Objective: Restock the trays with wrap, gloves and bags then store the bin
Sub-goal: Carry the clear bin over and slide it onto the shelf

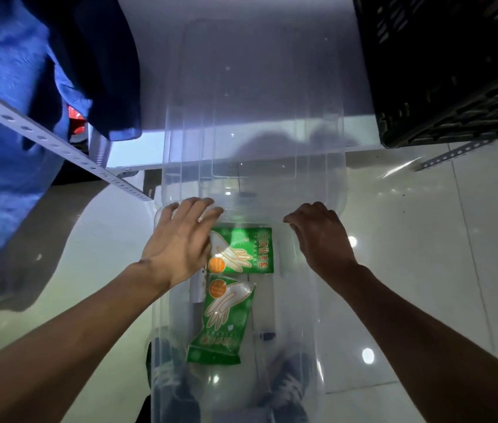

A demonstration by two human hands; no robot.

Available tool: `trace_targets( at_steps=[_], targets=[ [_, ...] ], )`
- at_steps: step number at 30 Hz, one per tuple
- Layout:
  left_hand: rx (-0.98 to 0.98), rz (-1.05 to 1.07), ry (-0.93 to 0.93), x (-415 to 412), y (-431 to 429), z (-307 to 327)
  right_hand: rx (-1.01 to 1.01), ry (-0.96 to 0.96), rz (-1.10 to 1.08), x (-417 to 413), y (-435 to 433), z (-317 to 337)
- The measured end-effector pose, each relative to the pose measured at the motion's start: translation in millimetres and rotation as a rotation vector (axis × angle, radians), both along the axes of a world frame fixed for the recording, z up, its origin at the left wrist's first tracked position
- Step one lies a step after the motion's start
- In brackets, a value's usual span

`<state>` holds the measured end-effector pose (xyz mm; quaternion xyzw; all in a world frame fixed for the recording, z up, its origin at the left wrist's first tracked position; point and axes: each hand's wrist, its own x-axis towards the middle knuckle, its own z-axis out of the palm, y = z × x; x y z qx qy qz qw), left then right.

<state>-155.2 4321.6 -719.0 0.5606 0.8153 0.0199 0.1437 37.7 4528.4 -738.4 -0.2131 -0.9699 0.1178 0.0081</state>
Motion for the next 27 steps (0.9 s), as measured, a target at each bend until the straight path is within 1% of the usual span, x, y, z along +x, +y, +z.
trace_targets(
  at_steps=[4, 6, 9, 11, 13, 15, 16, 17, 18, 20, 21, 22, 24, 27],
  targets=[
    [-0.141, -0.071, 0.043, 39.8, 5.3, 22.6, -0.107, 0.032, -0.031, 24.0, -43.0, 32.3],
    [-0.212, -0.071, 0.046, 59.2, 4.2, 34.3, -0.147, 0.049, -0.073, 36.7, -65.2, 50.1],
    [-0.264, -0.069, 0.052, 79.8, -7.3, 53.4, -0.183, 0.063, -0.132, 55.7, -93.1, 75.8],
    [-0.287, -0.086, 0.072, 87.0, -19.5, 67.5, -0.221, 0.115, -0.170, 66.7, -106.1, 93.3],
    [-0.303, -0.099, 0.077, 92.1, -34.2, 79.4, -0.212, 0.193, -0.278, 76.6, -114.3, 112.6],
    [-0.316, -0.123, 0.091, 97.5, -51.2, 87.5, -0.232, 0.224, -0.496, 85.8, -117.3, 130.9],
    [-0.314, -0.124, 0.085, 100.9, -59.9, 90.3, -0.293, 0.217, -0.635, 91.2, -118.1, 136.2],
    [-0.303, -0.118, 0.066, 105.5, -68.2, 93.3, -0.414, 0.205, -0.779, 96.0, -118.9, 139.9],
    [-0.285, -0.106, 0.040, 111.6, -77.0, 94.5, -0.599, 0.205, -0.921, 99.9, -119.1, 143.5],
    [-0.237, -0.079, -0.009, 127.8, -95.2, 95.7, -1.051, 0.288, -1.145, 106.2, -120.6, 148.5],
    [-0.224, -0.066, -0.043, 136.7, -103.6, 96.7, -1.248, 0.330, -1.208, 110.2, -122.7, 150.8],
    [-0.215, -0.051, -0.087, 144.9, -111.0, 98.1, -1.377, 0.372, -1.226, 114.5, -125.3, 155.7],
    [-0.198, 0.027, -0.219, 159.6, -124.0, 103.5, -1.433, 0.434, -1.204, 126.5, -133.8, 167.5],
    [-0.095, 0.225, -0.503, 179.1, -132.3, 126.3, -1.471, 0.484, -1.145, 145.8, -151.5, 190.3]
  ],
)
